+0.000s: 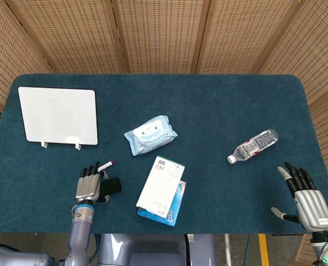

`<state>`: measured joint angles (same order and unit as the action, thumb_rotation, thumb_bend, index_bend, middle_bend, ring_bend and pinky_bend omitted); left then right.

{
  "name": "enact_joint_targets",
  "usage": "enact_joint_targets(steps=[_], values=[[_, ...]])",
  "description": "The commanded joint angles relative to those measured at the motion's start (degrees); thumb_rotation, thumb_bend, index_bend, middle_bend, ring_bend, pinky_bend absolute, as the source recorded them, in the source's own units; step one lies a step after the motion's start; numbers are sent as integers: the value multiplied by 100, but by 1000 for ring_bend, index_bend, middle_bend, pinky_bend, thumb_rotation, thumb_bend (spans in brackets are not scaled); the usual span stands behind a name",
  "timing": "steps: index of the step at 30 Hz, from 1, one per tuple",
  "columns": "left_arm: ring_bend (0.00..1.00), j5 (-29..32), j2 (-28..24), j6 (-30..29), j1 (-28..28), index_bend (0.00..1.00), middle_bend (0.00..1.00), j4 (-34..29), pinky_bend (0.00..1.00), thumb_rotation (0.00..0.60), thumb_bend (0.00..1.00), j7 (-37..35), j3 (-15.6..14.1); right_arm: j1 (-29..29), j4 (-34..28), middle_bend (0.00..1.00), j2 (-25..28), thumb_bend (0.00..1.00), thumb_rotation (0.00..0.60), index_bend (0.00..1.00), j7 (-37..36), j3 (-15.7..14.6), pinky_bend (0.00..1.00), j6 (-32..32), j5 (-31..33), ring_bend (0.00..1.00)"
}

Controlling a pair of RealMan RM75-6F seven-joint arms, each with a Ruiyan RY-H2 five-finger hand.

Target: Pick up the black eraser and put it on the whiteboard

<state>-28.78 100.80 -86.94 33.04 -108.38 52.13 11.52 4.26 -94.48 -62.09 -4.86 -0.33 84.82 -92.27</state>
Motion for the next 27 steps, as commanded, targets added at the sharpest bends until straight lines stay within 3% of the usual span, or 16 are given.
enact_joint_targets(steps=[1, 17, 27], values=[[0, -3, 4, -8, 4, 340, 0, 7, 0, 600, 294, 2, 0, -3, 0, 0, 1, 53, 600, 0, -5, 1, 0, 5, 0, 0], [0, 18, 56, -6, 44, 348, 0, 88, 0, 600, 315, 33, -2, -16, 7, 0, 16, 53, 600, 0, -46, 8, 0, 36, -8, 0], [0, -274, -16, -103, 25, 352, 0, 18, 0, 600, 327, -97, 29, -24, 9, 0, 23, 53, 600, 0, -61, 11, 0, 51, -13, 0]])
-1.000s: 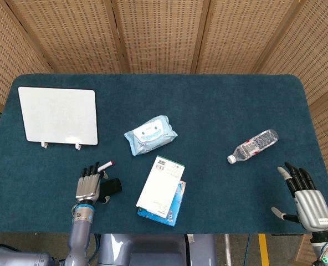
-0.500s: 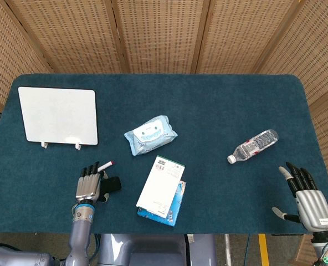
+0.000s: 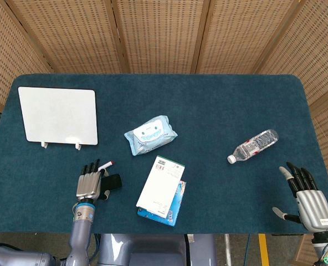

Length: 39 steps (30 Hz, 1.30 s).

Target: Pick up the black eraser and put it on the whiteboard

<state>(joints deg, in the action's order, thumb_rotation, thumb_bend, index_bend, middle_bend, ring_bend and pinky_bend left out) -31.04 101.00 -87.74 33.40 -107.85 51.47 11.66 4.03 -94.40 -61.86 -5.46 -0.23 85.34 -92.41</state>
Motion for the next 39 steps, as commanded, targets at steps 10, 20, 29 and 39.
enact_joint_targets(steps=[10, 20, 29, 39], values=[[0, -486, -484, -144, -63, 353, 0, -257, 0, 600, 325, -226, 178, -2, 11, 0, -3, 53, 600, 0, -14, 7, 0, 5, 5, 0], [0, -837, -1340, 74, -14, 368, 0, -286, 0, 600, 322, -431, 554, 2, -3, 0, -15, 53, 600, 0, 39, 21, 0, -24, 50, 0], [0, -1620, -1812, 643, 68, 375, 0, 641, 0, 600, 314, -1108, 576, 15, 3, 0, -27, 53, 600, 0, 63, 37, 0, -64, 96, 0], [0, -2939, -1825, 1394, 338, 375, 0, 2804, 0, 600, 303, -2313, 373, 44, 6, 0, -68, 53, 600, 0, 175, 81, 0, -160, 232, 0]])
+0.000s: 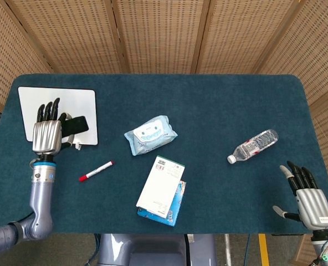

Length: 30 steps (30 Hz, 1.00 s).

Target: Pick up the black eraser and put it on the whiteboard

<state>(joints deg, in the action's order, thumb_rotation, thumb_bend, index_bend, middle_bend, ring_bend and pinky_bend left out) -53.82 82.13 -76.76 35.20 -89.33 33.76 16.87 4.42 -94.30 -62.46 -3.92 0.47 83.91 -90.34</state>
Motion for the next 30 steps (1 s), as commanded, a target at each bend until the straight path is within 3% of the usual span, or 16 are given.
enact_joint_targets(steps=[1, 6, 17, 30], values=[[0, -839, 107, 331, 200, 375, 0, 1243, 0, 600, 303, -669, -195, 8, -6, 0, -10, 53, 600, 0, 26, 16, 0, -24, 38, 0], [0, -1358, 383, 460, 328, 375, 0, 2346, 0, 600, 301, -1321, -314, 22, 4, 0, -39, 53, 600, 0, 89, 42, 0, -63, 105, 0], [0, -2183, 956, 549, 447, 375, 0, 4142, 0, 600, 297, -2290, -713, 118, 54, 0, -156, 53, 600, 0, 330, 115, 0, -314, 371, 0], [0, -2370, 1487, 655, 363, 375, 0, 5359, 0, 600, 290, -2855, -844, 133, 56, 0, -200, 53, 600, 0, 453, 138, 0, -353, 456, 0]])
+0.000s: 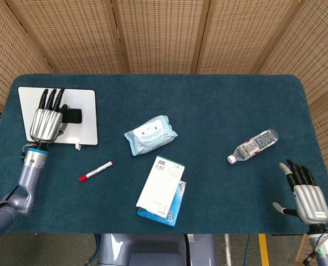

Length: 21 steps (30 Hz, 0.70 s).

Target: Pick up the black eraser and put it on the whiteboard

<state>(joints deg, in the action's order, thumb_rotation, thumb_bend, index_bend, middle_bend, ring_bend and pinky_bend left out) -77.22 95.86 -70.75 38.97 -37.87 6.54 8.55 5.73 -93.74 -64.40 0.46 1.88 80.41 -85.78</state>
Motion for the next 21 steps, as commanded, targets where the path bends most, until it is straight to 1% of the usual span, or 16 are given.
enact_joint_targets(steps=[1, 10, 21], values=[[0, -40, 143, 69, -11, 375, 0, 292, 0, 600, 289, -167, -10, 4, 0, 0, -12, 53, 600, 0, 27, -3, 0, -8, 3, 0], [0, -105, 469, 312, 100, 375, 0, 1046, 0, 600, 287, -502, 0, 48, 25, 0, -84, 53, 600, 0, 187, 29, 0, -120, 142, 0], [0, -97, 800, 618, 277, 375, 0, 1687, 0, 600, 288, -769, 63, 93, 90, 0, -149, 53, 600, 0, 275, 76, 0, -223, 299, 0]])
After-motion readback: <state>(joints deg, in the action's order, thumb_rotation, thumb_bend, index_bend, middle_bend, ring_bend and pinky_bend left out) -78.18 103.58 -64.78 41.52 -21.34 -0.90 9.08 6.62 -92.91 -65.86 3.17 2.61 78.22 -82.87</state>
